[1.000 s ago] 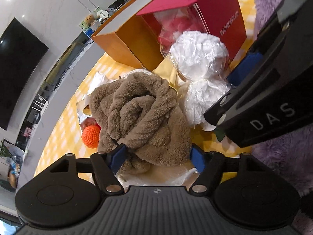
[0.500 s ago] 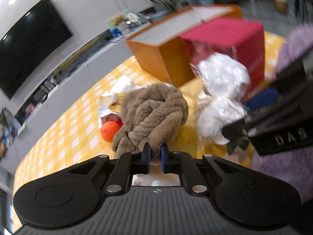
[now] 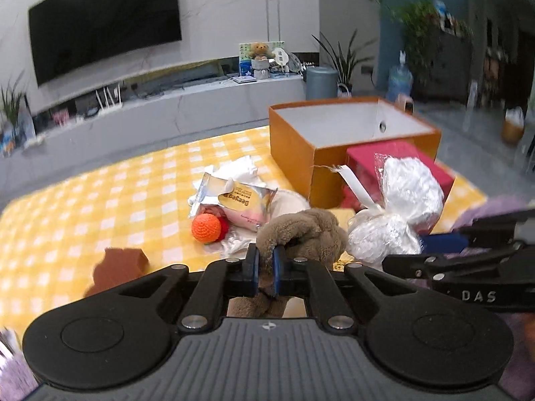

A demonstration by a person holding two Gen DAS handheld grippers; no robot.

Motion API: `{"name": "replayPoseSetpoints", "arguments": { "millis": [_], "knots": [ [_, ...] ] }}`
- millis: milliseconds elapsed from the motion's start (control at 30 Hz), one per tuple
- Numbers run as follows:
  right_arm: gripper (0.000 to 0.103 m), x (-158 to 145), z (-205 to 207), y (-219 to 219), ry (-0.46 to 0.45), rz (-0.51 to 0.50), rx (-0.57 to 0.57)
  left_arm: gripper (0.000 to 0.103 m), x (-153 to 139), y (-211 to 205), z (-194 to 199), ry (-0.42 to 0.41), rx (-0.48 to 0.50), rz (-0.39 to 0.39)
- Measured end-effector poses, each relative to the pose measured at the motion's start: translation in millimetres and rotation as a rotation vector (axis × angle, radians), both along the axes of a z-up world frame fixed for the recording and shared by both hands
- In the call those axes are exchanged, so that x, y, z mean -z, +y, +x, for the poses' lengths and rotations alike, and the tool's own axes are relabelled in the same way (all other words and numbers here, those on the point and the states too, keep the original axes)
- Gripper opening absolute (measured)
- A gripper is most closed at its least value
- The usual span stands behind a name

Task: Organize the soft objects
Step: 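Carry the towel and foil bundle into the orange box and release both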

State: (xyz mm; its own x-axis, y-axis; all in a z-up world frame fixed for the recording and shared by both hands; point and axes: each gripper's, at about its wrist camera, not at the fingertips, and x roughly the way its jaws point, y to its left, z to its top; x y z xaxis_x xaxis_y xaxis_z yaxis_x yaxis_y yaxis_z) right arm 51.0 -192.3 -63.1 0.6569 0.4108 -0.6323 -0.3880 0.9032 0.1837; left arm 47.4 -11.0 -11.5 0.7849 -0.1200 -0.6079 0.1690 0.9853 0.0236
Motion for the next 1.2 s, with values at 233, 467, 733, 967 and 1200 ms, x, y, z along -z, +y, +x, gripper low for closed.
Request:
{"name": "replayPoseSetpoints", "arguments": {
  "millis": [233,467,733,967,1200],
  "knots": [
    [0.040,-17,-9,-5,-0.060,0.018,-0.015,0.009,-21,15,2,-0.011,-0.020,-0.122],
    [0.040,-37,-2,-12,-0.097,0.028,-0.037,0.009,-40,20,13,-0.030,-0.015,-0.187],
    [0.040,-62,32,-27,-0.135,-0.005,-0.041,0.009,-72,11,40,-0.106,0.013,-0.192],
    [0.040,-82,84,-36,-0.152,-0.102,-0.053,0.009,-88,-12,83,-0.147,0.051,-0.194],
    [0.040,-90,142,-46,-0.173,-0.201,-0.040,0.009,-83,-41,139,-0.136,0.095,-0.217]
  ]
}}
